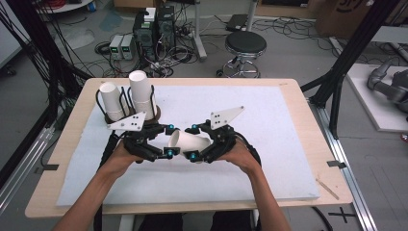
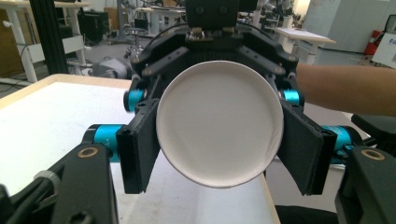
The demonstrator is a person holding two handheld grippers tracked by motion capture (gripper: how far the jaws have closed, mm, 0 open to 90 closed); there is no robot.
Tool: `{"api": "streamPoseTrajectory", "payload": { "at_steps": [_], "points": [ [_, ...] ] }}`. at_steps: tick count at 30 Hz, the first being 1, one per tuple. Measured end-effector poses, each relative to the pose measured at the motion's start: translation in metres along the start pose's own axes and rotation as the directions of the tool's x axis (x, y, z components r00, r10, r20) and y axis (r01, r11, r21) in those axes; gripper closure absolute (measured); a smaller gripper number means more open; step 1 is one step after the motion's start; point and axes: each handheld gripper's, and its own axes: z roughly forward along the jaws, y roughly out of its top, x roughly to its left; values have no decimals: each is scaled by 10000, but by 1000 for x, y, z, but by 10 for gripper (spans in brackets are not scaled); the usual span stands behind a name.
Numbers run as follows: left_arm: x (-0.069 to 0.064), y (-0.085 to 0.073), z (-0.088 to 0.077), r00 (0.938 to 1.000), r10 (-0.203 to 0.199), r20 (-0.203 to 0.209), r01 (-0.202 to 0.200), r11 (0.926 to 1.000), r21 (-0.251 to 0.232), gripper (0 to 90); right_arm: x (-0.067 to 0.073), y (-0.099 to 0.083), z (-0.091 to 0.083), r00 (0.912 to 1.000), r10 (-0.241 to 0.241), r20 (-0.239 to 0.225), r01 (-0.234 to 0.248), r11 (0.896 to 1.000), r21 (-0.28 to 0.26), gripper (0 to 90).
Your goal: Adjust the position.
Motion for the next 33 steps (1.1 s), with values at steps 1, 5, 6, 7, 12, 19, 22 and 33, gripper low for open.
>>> {"api": "streamPoseTrajectory", "payload": {
  "at_steps": [1,5,6,7,12,19,22,33],
  "points": [
    [0,1,0,10000,31,5,-31,10000,-33,346,0,0,1,10000,27,-17,-27,10000,75,188],
    [-1,2,-3,10000,48,-20,-48,10000,-71,346,1,-1,4,10000,27,-65,-25,9996,286,188],
    [-1,2,-3,10000,58,-2,-58,9999,-88,346,1,-2,4,10000,48,-74,-45,9995,302,188],
    [-1,2,-4,10000,35,-26,-35,10000,-90,346,1,-2,4,10000,47,-82,-44,9995,319,188],
    [0,5,-7,9999,109,1,-109,9998,-138,346,0,-3,2,10000,39,-70,-36,9989,468,188],
    [-1,6,-11,9998,165,64,-165,9998,-141,346,-1,-6,0,9999,95,-100,-91,9991,417,189],
    [-1,6,-11,9998,170,67,-169,9998,-111,346,-1,-6,1,9999,99,-112,-94,9989,461,198],
    [-1,5,-10,9996,128,263,-128,9999,4,353,1,-7,1,9989,-369,-288,388,9970,674,286]
  ]
}}
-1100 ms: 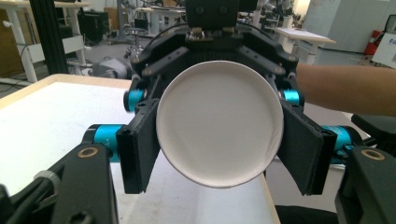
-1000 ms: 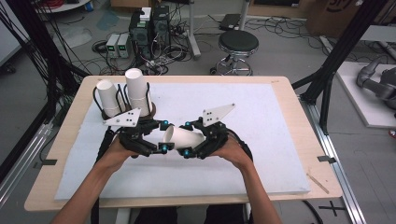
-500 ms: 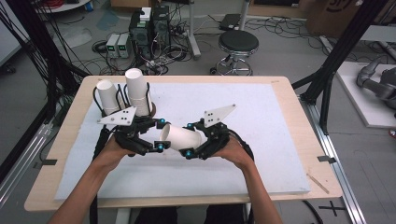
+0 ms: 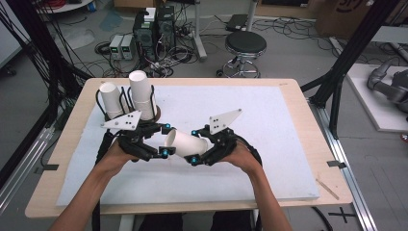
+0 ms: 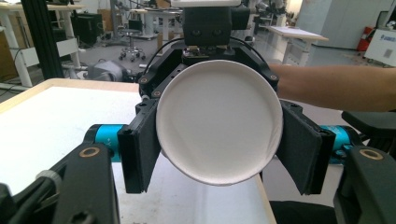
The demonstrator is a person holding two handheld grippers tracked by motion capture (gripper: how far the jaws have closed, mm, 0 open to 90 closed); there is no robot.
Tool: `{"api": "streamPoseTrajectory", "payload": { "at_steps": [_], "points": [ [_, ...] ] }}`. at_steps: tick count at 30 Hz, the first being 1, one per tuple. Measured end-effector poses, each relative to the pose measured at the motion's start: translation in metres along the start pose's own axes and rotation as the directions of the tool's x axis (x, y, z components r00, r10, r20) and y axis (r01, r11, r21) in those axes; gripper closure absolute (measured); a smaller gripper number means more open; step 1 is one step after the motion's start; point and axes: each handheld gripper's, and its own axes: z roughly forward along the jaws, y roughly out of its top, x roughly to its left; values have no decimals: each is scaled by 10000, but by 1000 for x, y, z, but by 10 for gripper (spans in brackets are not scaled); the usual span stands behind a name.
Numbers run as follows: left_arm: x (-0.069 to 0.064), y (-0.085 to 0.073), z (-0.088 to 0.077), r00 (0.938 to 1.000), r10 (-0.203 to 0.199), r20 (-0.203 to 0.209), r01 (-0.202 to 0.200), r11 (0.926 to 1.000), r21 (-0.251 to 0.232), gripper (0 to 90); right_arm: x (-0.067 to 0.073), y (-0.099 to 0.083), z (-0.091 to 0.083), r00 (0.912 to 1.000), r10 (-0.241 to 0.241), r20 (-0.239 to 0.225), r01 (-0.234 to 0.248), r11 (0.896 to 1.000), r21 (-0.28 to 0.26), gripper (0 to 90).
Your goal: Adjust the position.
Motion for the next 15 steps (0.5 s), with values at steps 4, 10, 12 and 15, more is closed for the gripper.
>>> {"api": "streamPoseTrajectory", "payload": {
  "at_steps": [4,10,12,15],
  "points": [
    [0,0,0,10000,11,49,-11,10000,8,353,1,0,0,10000,-34,-59,34,10000,15,293],
    [-2,0,1,9998,25,-193,-22,9999,134,310,1,0,-1,10000,-78,-33,78,10000,21,295],
    [-2,-1,3,9986,-118,-524,133,9995,293,175,1,1,-1,9999,-141,-58,142,9999,33,295],
    [0,-2,4,9983,-353,-474,368,9989,301,17,2,0,0,10000,-99,8,99,9999,57,295]
  ]
}}
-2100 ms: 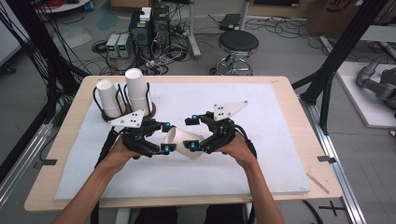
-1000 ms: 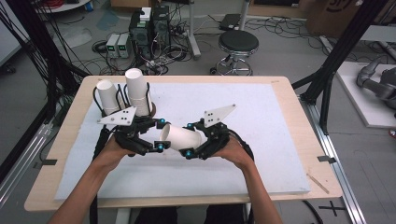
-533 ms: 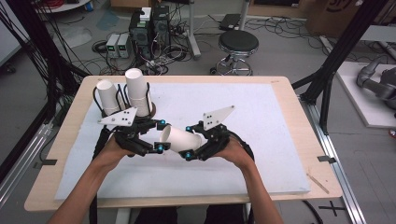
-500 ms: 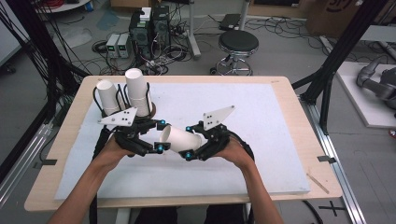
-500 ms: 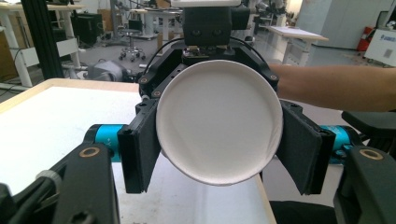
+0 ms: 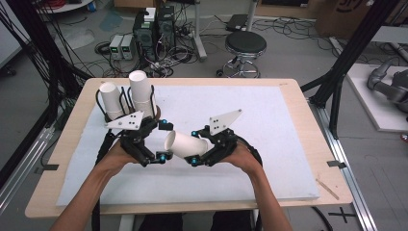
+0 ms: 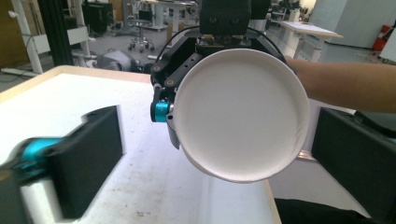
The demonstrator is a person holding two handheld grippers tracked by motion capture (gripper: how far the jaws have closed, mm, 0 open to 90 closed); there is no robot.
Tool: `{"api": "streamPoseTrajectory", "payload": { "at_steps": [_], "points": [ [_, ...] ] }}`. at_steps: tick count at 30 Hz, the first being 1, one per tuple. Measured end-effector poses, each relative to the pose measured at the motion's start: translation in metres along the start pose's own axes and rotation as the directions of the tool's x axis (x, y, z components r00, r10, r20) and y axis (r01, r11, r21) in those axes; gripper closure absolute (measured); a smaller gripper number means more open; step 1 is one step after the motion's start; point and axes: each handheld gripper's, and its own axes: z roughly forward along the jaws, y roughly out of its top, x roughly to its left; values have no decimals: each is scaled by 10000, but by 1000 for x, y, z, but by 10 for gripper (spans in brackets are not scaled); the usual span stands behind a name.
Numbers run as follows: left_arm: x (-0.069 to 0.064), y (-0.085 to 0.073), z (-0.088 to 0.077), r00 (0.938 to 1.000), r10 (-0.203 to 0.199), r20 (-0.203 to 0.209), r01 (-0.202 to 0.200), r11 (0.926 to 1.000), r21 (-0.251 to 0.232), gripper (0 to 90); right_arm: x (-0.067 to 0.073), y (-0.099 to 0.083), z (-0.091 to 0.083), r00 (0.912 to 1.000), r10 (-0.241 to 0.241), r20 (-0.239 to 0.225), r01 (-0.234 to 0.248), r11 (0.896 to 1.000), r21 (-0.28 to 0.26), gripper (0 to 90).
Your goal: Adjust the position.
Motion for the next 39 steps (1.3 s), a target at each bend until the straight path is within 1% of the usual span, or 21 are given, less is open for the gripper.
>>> {"api": "streamPoseTrajectory", "payload": {
  "at_steps": [5,10,13,15,17,19,21,22,24,25,26,28,29,30,31,33,35,36,37,38,39],
  "points": [
    [-1,2,-2,9998,98,-186,-95,9999,133,17,-1,-1,-4,9998,104,150,-104,9999,10,295],
    [-2,6,-5,9983,63,-586,-15,9966,827,17,-1,-1,-8,9995,141,289,-145,9998,134,295],
    [-5,12,-10,9963,213,-838,-76,9872,1594,17,0,2,-11,9992,137,377,-155,9987,480,294],
    [-8,14,-13,9959,342,-837,-173,9807,1945,17,-1,5,-13,9988,235,421,-265,9971,718,294],
    [-9,15,-15,9962,313,-809,-104,9688,2477,17,-1,10,-14,9984,79,556,-151,9915,1290,294],
    [-9,17,-15,9972,100,-746,132,9526,3041,17,-1,15,-14,9983,37,580,-134,9858,1671,294],
    [-8,20,-14,9975,-32,-706,300,9235,3825,17,0,20,-13,9978,-88,663,-62,9748,2231,294],
    [-8,21,-13,9976,-98,-686,367,9142,4036,17,0,22,-13,9976,-74,682,-97,9691,2466,293],
    [-8,25,-12,9979,-178,-615,439,8893,4553,17,1,25,-13,9974,-171,702,-32,9599,2804,294],
    [-8,27,-11,9979,-152,-631,442,8718,4879,17,2,27,-12,9972,-165,735,-65,9533,3019,293],
    [-8,28,-11,9981,-95,-616,398,8579,5123,17,2,29,-11,9970,-256,729,2,9444,3288,293],
    [-8,30,-9,9975,44,-707,370,8190,5726,17,4,32,-9,9967,-284,767,-19,9294,3691,293],
    [-8,32,-8,9975,109,-703,339,7958,6046,17,4,33,-9,9962,-357,797,14,9191,3941,293],
    [-9,33,-7,9967,30,-808,477,7853,6173,17,5,35,-8,9961,-410,785,47,9099,4148,293],
    [-8,35,-7,9975,133,-698,351,7616,6471,17,6,36,-7,9961,-407,783,26,9006,4346,293],
    [-8,37,-6,9969,193,-761,378,7313,6810,17,7,38,-6,9957,-467,800,41,8851,4655,293],
    [-8,38,-5,9962,316,-818,371,6925,7205,17,8,41,-4,9949,-617,794,129,8615,5075,293],
    [-8,39,-4,9953,373,-894,411,6726,7389,17,8,42,-3,9951,-620,768,132,8546,5191,293],
    [-7,40,-4,9951,395,-902,421,6578,7520,17,8,43,-3,9949,-686,742,186,8460,5329,293],
    [-7,40,-3,9949,448,-900,410,6368,7699,17,8,43,-2,9953,-673,700,189,8414,5401,293],
    [-6,40,-3,9947,411,-943,480,6256,7787,17,9,45,0,9949,-685,740,147,8249,5650,293]
  ]
}}
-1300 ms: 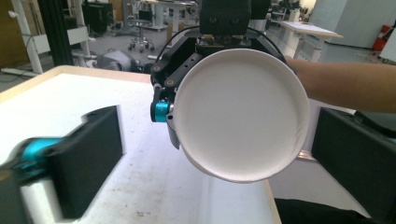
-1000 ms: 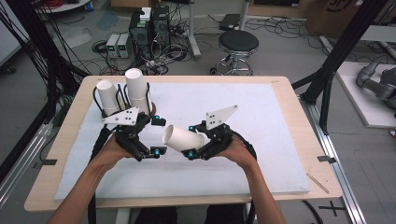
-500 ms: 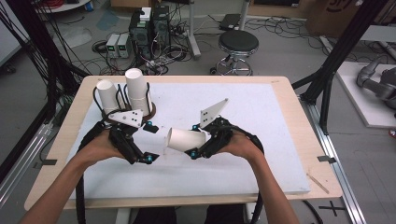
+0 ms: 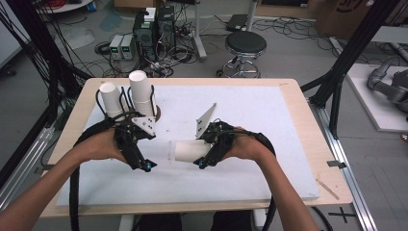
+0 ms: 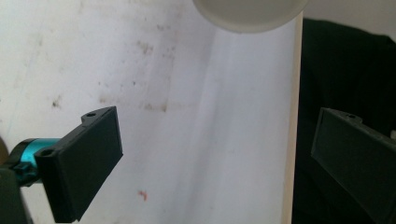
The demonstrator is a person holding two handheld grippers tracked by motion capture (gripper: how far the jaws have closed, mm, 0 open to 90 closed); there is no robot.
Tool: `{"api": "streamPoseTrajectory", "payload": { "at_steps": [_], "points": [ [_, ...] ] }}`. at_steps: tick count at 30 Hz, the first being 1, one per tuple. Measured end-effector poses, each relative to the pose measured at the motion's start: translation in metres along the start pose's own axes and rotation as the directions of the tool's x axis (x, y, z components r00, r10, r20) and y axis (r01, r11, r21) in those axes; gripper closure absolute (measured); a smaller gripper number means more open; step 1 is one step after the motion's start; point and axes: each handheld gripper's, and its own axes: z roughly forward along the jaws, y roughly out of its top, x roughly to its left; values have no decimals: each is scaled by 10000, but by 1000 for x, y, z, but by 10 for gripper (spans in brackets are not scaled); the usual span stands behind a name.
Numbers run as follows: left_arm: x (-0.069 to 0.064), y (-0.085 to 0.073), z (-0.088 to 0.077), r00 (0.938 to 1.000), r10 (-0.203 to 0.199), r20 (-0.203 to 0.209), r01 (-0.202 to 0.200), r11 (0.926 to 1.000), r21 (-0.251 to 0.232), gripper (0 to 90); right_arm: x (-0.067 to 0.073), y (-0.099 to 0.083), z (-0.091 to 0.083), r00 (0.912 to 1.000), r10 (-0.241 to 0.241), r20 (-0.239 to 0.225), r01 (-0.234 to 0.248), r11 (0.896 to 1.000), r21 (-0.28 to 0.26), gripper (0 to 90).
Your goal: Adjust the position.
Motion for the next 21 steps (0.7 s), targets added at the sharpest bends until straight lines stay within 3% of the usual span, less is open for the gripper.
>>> {"api": "streamPoseTrajectory", "payload": {
  "at_steps": [4,11,21],
  "points": [
    [2,1,1,10000,1,-7,0,9971,757,17,1,5,2,9999,-124,15,123,9976,685,293],
    [1,3,7,10000,61,-15,-59,9914,1308,18,1,13,5,9996,-286,42,276,9880,1520,293],
    [-4,20,28,9987,314,397,-374,9861,1617,18,1,28,18,9976,-661,-216,691,9783,1954,292]
  ]
}}
